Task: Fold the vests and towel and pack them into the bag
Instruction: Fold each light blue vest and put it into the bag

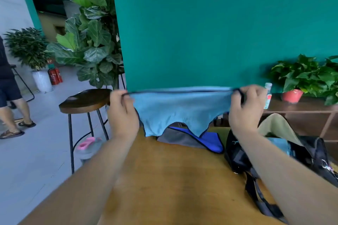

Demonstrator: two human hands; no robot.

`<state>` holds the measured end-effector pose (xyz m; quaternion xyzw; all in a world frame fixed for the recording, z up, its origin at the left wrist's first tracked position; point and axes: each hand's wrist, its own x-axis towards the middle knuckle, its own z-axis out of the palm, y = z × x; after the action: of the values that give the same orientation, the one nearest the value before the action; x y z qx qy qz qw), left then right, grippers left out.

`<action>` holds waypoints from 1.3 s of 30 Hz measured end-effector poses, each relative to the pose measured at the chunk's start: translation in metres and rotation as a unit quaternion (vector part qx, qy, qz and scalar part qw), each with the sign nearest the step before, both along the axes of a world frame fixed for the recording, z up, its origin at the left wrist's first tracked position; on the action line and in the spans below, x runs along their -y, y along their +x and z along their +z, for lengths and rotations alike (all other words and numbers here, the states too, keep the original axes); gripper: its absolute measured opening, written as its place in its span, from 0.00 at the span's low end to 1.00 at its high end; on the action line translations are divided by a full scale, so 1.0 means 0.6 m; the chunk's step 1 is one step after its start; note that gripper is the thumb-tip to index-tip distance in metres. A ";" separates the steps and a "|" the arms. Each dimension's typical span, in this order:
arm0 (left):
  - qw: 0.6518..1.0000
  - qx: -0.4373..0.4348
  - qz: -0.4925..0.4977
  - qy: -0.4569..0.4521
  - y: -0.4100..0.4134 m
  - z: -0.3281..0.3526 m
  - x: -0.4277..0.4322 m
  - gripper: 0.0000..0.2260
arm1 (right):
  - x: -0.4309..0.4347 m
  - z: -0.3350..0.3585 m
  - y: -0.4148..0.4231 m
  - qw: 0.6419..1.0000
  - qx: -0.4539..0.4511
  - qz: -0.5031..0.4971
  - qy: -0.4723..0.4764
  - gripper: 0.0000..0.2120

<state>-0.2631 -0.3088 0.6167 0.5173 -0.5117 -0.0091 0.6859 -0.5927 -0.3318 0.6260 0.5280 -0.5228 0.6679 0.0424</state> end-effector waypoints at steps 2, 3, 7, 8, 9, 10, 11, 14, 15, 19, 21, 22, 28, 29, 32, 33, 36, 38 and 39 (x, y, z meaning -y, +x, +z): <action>0.993 0.041 0.069 0.083 0.001 -0.098 -0.045 0.06 | -0.052 -0.096 -0.002 0.999 -0.037 0.022 0.029 0.03; 0.986 0.064 0.105 0.109 0.003 -0.141 -0.064 0.05 | -0.082 -0.137 -0.001 0.997 -0.033 0.040 0.065 0.02; 0.990 0.066 0.030 0.124 0.007 -0.269 -0.140 0.08 | -0.164 -0.269 -0.003 0.976 -0.021 0.073 0.206 0.04; 0.987 0.058 0.005 0.147 0.010 -0.287 -0.155 0.09 | -0.175 -0.290 -0.004 0.971 -0.029 0.077 0.223 0.05; 0.983 0.056 -0.010 0.177 0.014 -0.304 -0.168 0.10 | -0.186 -0.308 -0.006 0.967 -0.035 0.084 0.237 0.04; 0.977 0.056 -0.016 0.205 0.019 -0.317 -0.177 0.11 | -0.195 -0.319 -0.008 0.964 -0.038 0.089 0.247 0.04; 0.972 0.053 -0.022 0.229 0.025 -0.329 -0.184 0.11 | -0.202 -0.325 -0.009 0.963 -0.035 0.092 0.251 0.04; 0.963 0.025 -0.036 0.265 0.033 -0.343 -0.198 0.08 | -0.216 -0.331 -0.010 0.962 -0.017 0.085 0.260 0.03; 0.961 0.019 -0.040 0.271 0.034 -0.346 -0.202 0.06 | -0.218 -0.333 -0.011 0.962 -0.015 0.083 0.259 0.03; 0.949 0.030 -0.044 0.310 0.034 -0.366 -0.212 0.06 | -0.218 -0.348 -0.014 0.951 -0.021 0.118 0.285 0.03; 0.940 0.049 -0.049 0.335 0.036 -0.371 -0.213 0.06 | -0.213 -0.361 -0.020 0.935 -0.040 0.149 0.319 0.04; 0.935 0.056 -0.055 0.346 0.038 -0.372 -0.212 0.07 | -0.209 -0.365 -0.023 0.924 -0.051 0.161 0.344 0.04; 0.926 0.015 -0.081 0.369 0.058 -0.336 -0.170 0.09 | -0.161 -0.331 -0.030 0.893 -0.022 0.185 0.410 0.06; 0.934 -0.014 -0.077 0.348 0.058 -0.327 -0.161 0.09 | -0.156 -0.320 -0.028 0.901 0.018 0.186 0.392 0.05; 0.928 -0.036 -0.108 0.354 0.054 -0.326 -0.149 0.08 | -0.150 -0.320 -0.022 0.901 0.055 0.203 0.378 0.08; 0.918 -0.007 -0.130 0.376 0.053 -0.337 -0.150 0.12 | -0.152 -0.333 -0.021 0.892 0.026 0.209 0.399 0.13; 0.880 0.130 -0.142 0.433 0.048 -0.391 -0.170 0.26 | -0.166 -0.394 -0.026 0.849 -0.100 0.180 0.486 0.31; 0.867 0.211 -0.125 0.434 0.050 -0.416 -0.190 0.31 | -0.181 -0.424 -0.030 0.845 -0.144 0.160 0.489 0.34; 0.862 0.258 -0.123 0.418 0.055 -0.428 -0.197 0.33 | -0.189 -0.436 -0.032 0.850 -0.163 0.156 0.477 0.34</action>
<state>-0.2302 -0.1906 0.3599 0.6724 -0.6778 -0.1732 0.2420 -0.6119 -0.2184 0.3646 0.6592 -0.6734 0.2388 -0.2345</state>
